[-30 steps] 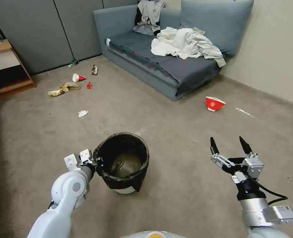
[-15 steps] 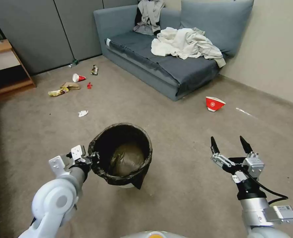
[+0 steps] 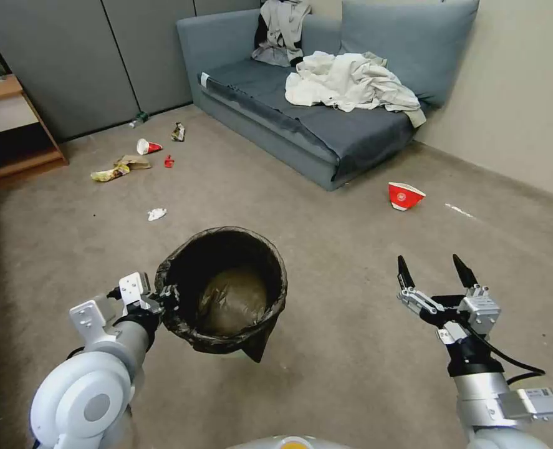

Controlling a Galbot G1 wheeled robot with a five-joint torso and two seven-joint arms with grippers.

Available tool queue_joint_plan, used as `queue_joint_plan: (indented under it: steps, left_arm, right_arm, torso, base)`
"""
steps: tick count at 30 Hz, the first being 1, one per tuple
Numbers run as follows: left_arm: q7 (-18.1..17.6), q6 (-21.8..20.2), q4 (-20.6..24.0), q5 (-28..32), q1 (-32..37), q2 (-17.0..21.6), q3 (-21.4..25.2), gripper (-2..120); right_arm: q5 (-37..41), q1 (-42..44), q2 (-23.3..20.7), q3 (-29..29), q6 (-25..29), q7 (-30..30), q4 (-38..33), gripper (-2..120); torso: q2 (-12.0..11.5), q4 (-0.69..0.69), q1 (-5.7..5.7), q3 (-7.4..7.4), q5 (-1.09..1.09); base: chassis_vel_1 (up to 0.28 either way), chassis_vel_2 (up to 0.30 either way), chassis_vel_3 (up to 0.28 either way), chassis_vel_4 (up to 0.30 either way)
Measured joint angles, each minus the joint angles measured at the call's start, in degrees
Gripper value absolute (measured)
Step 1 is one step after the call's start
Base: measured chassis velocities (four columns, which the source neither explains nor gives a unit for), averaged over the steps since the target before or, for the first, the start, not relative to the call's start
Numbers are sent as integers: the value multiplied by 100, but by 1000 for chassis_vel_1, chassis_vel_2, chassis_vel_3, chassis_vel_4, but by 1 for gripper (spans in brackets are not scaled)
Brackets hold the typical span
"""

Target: Pick up the trash can from the floor.

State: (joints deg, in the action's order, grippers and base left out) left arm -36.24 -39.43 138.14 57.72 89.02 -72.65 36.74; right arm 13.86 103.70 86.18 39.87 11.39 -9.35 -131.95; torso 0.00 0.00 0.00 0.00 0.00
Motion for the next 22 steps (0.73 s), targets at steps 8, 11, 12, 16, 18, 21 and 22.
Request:
queue_joint_plan:
  steps: [8,11,12,16,18,21,22]
  left_arm:
    - [1,0,-20,8,-6,-2,5,5]
    - [12,3,-31,13,3,-3,21,5]
    - [12,3,-31,13,3,-3,21,5]
    - [24,11,-31,14,5,-4,27,5]
    - [26,14,-31,14,6,-4,31,5]
    - [29,20,-31,14,11,-8,37,5]
    - [31,22,-31,14,15,-11,38,5]
  right_arm:
    - [-2,16,10,4,0,0,-24,100]
    - [-5,56,19,5,13,0,-52,100]
    - [-5,56,19,5,13,0,-52,100]
    - [-18,67,24,19,21,0,-67,100]
    - [-22,73,27,19,23,0,-68,100]
    - [-32,86,31,19,33,0,-73,100]
    - [-38,90,32,19,39,-1,-74,100]
  torso:
    - [0,0,0,0,0]
    - [0,0,0,0,0]
    - [0,0,0,0,0]
    - [0,0,0,0,0]
    - [0,0,0,0,0]
    - [0,0,0,0,0]
    - [0,0,0,0,0]
  base:
    - [0,0,0,0]
    - [0,0,0,0]
    - [0,0,0,0]
    - [0,0,0,0]
    - [0,0,0,0]
    - [0,0,0,0]
    - [0,0,0,0]
